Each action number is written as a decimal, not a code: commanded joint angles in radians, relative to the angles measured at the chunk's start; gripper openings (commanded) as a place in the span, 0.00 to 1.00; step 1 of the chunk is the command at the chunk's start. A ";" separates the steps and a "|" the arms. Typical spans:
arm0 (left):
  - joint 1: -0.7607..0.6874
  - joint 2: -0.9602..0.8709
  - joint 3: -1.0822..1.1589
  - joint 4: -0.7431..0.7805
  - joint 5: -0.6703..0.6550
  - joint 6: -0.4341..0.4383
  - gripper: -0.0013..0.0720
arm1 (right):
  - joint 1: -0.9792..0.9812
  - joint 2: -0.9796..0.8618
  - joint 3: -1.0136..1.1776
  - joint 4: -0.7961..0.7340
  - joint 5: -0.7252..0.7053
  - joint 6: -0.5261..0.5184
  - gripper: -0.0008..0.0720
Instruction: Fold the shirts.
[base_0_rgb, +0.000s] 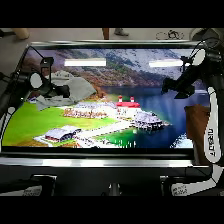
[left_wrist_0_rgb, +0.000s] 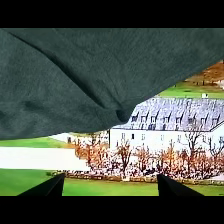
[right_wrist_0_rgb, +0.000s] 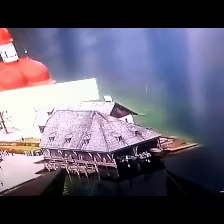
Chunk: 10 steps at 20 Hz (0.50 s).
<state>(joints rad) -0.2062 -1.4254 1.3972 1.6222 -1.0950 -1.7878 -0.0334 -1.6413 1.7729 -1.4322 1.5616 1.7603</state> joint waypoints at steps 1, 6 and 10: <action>0.047 -0.045 0.039 0.003 0.129 -0.037 0.94 | 0.000 -0.001 0.001 0.000 -0.087 -0.003 0.92; 0.333 -0.293 0.238 -0.233 -0.001 -0.161 0.94 | 0.000 -0.001 0.001 0.007 -0.145 -0.029 0.92; 0.359 -0.423 0.238 -0.299 0.090 -0.169 0.94 | 0.000 -0.001 0.001 0.017 -0.177 -0.029 0.92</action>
<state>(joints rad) 0.1101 -1.7535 1.6135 1.4097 -1.0565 -1.9343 -0.0334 -1.6421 1.7729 -1.4227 1.4189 1.7367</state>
